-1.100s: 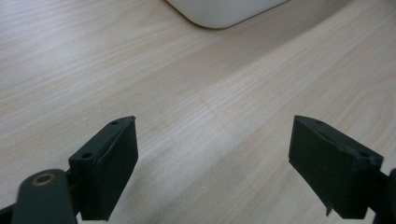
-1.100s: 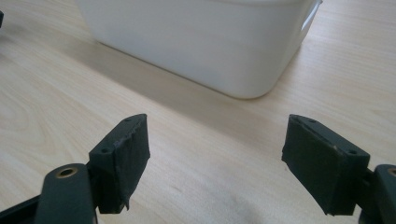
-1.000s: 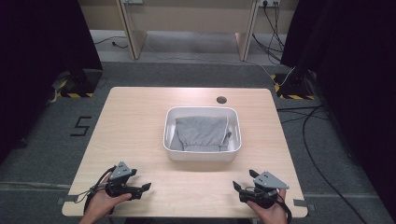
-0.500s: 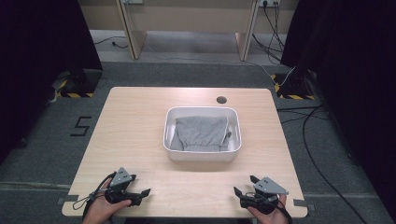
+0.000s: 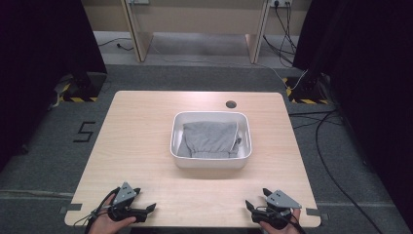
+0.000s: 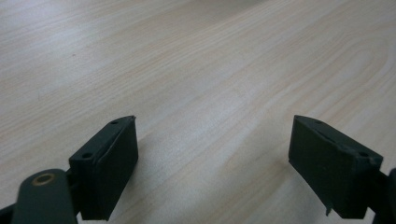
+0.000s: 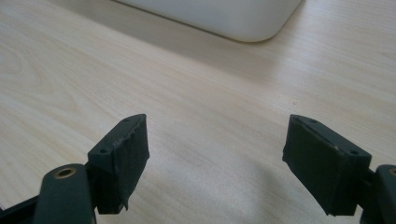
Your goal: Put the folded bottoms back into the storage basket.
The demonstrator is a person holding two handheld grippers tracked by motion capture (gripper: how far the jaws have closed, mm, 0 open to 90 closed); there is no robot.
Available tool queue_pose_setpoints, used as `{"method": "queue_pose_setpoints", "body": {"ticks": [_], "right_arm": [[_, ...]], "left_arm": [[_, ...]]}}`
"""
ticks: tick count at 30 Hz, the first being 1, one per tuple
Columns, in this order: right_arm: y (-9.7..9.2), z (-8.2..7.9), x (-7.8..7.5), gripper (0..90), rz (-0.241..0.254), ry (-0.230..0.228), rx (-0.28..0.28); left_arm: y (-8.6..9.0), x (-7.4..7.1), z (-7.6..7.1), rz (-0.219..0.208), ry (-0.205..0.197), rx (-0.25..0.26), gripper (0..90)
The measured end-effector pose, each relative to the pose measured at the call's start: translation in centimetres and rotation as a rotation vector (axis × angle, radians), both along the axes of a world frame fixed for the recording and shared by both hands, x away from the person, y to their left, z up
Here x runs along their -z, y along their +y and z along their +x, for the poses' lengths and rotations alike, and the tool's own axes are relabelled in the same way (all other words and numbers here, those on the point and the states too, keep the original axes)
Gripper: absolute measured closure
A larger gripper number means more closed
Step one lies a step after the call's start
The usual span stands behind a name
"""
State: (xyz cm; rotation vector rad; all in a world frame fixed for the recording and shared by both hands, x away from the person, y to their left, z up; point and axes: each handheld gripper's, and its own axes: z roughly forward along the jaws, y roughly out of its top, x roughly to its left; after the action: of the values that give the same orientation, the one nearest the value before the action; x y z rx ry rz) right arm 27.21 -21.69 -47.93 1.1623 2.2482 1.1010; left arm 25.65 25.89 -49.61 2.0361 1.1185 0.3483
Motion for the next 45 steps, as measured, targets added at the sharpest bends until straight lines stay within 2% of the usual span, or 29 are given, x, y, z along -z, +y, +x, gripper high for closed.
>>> {"method": "queue_pose_setpoints", "body": {"ticks": [4,6,12,15,22,30,45], "right_arm": [[0.0,-0.3,0.3,20.5,-0.019,0.017,0.003],[0.0,-0.5,0.5,20.2,-0.027,0.022,0.006],[-0.5,-1.3,0.8,19.7,-0.037,0.025,0.026],[-0.6,-1.7,1.0,19.8,-0.052,0.030,0.037],[-0.8,-2.2,1.2,18.6,-0.025,0.027,0.043],[-0.9,-2.9,1.7,19.0,-0.005,-0.020,0.061],[-0.8,-3.2,1.8,18.8,0.011,-0.021,0.078]], "left_arm": [[-0.1,0.3,-0.7,0.003,-0.029,-0.009,14.9],[-0.2,0.4,-1.2,0.026,-0.052,-0.010,14.8],[-0.2,0.5,-2.3,0.019,-0.061,-0.014,14.3],[-0.2,0.5,-2.8,0.019,-0.064,-0.032,14.3],[0.1,0.8,-3.9,0.001,-0.089,-0.031,14.0],[0.1,0.9,-4.0,-0.006,-0.098,-0.027,13.7],[0.2,1.0,-4.0,-0.010,-0.103,-0.024,13.4]]}}
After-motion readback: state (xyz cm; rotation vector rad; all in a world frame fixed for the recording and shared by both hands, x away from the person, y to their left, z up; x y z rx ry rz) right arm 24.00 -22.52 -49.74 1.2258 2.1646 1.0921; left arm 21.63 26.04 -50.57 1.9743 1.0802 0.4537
